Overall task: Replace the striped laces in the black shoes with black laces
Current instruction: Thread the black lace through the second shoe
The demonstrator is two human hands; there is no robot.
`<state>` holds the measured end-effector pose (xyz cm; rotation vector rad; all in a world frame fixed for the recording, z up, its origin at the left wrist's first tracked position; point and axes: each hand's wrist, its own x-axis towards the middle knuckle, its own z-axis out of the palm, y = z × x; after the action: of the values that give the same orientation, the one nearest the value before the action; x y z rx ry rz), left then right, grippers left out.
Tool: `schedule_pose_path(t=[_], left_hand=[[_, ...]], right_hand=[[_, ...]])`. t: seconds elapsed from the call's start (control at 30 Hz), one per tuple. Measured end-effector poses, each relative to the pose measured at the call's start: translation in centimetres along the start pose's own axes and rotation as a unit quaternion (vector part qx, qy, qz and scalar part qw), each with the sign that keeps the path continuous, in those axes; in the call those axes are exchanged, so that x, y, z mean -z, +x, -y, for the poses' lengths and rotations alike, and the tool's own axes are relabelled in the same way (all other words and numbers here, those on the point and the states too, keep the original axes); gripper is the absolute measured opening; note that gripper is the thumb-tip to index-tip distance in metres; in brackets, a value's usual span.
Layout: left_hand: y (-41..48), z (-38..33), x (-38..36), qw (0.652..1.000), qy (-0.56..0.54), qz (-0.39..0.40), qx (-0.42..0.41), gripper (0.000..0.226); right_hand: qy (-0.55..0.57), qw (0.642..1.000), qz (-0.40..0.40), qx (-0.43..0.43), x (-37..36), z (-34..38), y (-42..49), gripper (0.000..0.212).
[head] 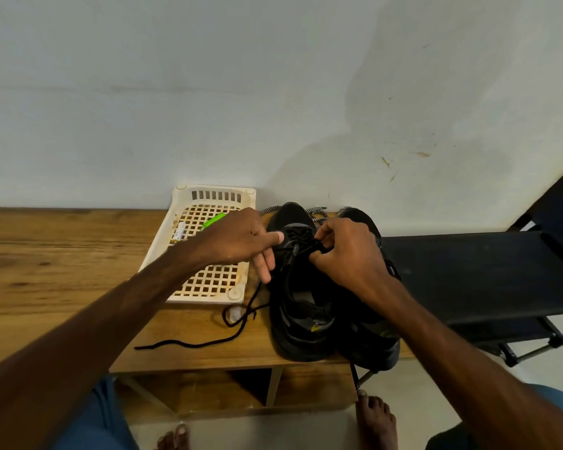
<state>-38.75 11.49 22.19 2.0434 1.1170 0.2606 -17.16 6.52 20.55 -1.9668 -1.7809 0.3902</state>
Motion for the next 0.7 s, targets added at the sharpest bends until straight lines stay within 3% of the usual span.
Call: schedule_pose_path(t=[0.13,0.27,0.37,0.4,0.47,0.57,0.63,0.7], left_hand=[[0.0,-0.1,-0.9,0.981,0.156,-0.114,0.011,0.015],[0.0,-0.9,-1.8,0.966,0.230,-0.116,-0.002,0.017],[0.4,-1.2,-1.8,0.971,0.212,-0.112,0.012,0.014],[0.6,-1.3,-1.5,0.980,0.168,-0.101,0.019,0.022],[0.6,-1.7,-0.6,0.997,-0.021,-0.073,0.027,0.036],[0.1,-2.4,1.4,0.952,-0.306,-0.021,-0.020,0.034],[-0.2,-3.0,1.9,0.915,-0.392,0.000,-0.093,0.026],[-0.2,-3.7,1.9,0.898,-0.419,-0.002,-0.135,0.030]], right_hand=[[-0.002,1.000,0.001,-0.001,0.1,0.1,0.0,0.029],[0.000,1.000,0.006,-0.003,0.1,0.2,0.1,0.029],[0.001,1.000,0.007,-0.003,0.2,0.2,0.1,0.028],[0.001,1.000,0.009,-0.002,0.2,0.1,0.1,0.027],[0.011,1.000,0.016,0.006,0.4,-0.1,0.2,0.026],[0.063,0.996,0.006,0.061,1.1,-0.1,0.1,0.016],[0.175,0.981,0.015,0.087,2.0,0.4,-0.2,0.011],[0.348,0.930,0.083,0.083,3.1,1.3,-0.6,0.021]])
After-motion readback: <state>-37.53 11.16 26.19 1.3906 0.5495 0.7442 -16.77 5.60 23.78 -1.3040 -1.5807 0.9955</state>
